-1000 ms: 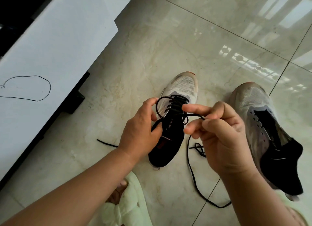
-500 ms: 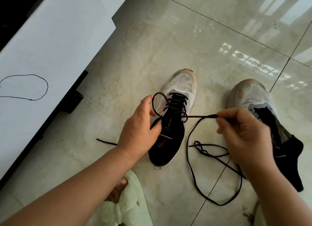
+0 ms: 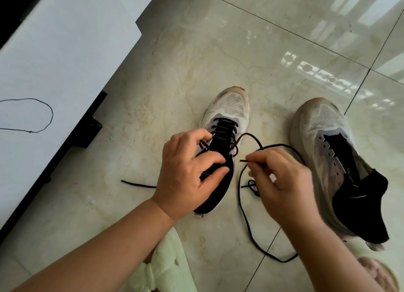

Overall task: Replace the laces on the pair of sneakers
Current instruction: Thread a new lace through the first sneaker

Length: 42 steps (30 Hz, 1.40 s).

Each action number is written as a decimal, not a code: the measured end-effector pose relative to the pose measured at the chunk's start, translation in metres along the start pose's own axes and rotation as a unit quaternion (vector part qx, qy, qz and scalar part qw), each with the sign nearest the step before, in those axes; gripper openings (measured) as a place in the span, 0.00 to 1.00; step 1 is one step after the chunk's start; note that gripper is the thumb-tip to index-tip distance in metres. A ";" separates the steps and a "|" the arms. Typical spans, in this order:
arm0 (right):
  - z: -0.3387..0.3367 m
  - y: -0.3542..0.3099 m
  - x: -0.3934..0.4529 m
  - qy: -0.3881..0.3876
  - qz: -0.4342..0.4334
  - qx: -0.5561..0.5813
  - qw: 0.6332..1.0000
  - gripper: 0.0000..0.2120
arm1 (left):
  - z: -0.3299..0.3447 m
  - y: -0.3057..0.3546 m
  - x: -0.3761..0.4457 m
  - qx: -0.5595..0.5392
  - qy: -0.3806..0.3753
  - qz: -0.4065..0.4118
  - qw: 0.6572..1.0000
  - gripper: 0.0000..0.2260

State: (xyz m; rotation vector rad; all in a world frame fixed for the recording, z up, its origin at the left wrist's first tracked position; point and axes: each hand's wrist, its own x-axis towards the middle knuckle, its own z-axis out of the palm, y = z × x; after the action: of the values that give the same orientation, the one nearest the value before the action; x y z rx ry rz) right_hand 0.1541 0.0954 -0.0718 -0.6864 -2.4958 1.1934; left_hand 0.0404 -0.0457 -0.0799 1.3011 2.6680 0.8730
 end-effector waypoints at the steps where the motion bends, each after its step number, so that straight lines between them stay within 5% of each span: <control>1: 0.005 -0.001 -0.002 -0.001 0.003 -0.001 1.000 0.03 | 0.001 0.002 0.000 0.017 -0.011 -0.003 1.000 0.08; 13: 0.014 0.002 -0.003 -0.023 0.028 0.056 0.998 0.05 | 0.007 0.011 0.002 0.020 -0.020 -0.049 0.998 0.08; 26: 0.026 -0.014 0.000 -0.019 0.009 -0.047 0.999 0.06 | 0.005 0.019 0.000 -0.020 -0.036 -0.080 0.996 0.10; 32: 0.022 -0.007 -0.003 0.018 0.123 0.027 0.992 0.05 | 0.006 0.021 0.002 0.014 -0.020 -0.098 0.995 0.07; 42: 0.022 -0.010 -0.007 -0.003 0.029 0.028 0.999 0.03 | 0.005 0.016 0.004 0.004 -0.055 -0.079 0.995 0.08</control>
State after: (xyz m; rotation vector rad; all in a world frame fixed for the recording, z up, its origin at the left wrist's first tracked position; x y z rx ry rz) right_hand 0.1471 0.0717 -0.0781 -0.7472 -2.4520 1.2822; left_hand 0.0502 -0.0327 -0.0752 1.0861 2.6472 0.7496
